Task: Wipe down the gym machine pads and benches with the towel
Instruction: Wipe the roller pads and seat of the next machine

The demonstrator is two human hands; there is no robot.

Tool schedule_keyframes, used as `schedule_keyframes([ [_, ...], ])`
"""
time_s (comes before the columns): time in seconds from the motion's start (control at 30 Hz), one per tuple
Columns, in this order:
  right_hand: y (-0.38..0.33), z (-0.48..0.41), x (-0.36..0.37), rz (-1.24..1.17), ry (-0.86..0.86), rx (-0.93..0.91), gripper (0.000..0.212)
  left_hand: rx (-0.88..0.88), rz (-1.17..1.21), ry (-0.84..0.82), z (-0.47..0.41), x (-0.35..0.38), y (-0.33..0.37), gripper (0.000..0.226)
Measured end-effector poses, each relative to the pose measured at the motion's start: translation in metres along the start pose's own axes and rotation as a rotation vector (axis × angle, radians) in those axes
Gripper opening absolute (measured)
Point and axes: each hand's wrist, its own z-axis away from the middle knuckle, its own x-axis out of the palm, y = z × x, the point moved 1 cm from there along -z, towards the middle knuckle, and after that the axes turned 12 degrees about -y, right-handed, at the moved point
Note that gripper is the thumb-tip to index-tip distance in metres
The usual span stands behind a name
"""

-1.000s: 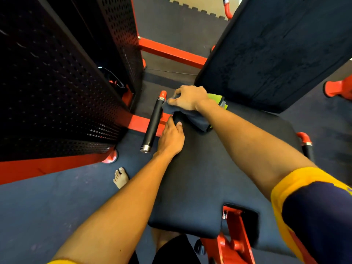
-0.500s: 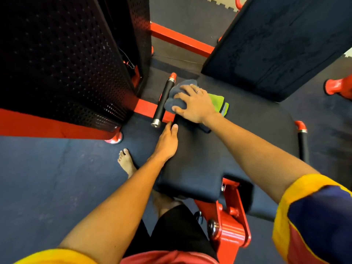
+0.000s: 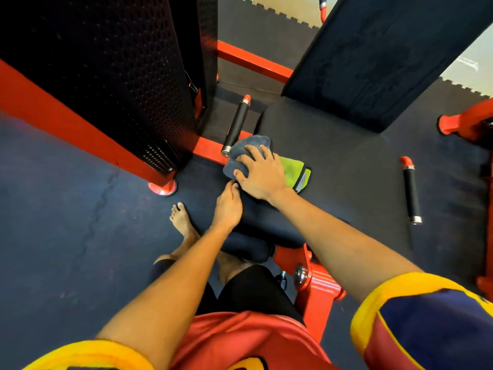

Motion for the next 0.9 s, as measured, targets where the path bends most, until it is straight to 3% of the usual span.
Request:
schedule_keyframes([
  [0.3,-0.045,0.065,0.03,-0.086,0.087,-0.004,0.058,-0.124,0.13,0.013,0.03,-0.03,-0.033,0.036],
  [0.5,-0.067,0.103,0.049,-0.179,0.046,-0.035,0.061,0.082,0.209,-0.054,0.058,-0.051,-0.032,0.054],
  [0.63,-0.075,0.116,0.043,-0.446,0.094,-0.044,0.053,0.165,0.195,-0.069,0.069,-0.067,-0.029,0.053],
  [0.9,-0.063,0.127,-0.011,-1.117,0.241,-0.072,0.059,0.355,0.238,-0.081,0.081,-0.087,0.038,0.032],
])
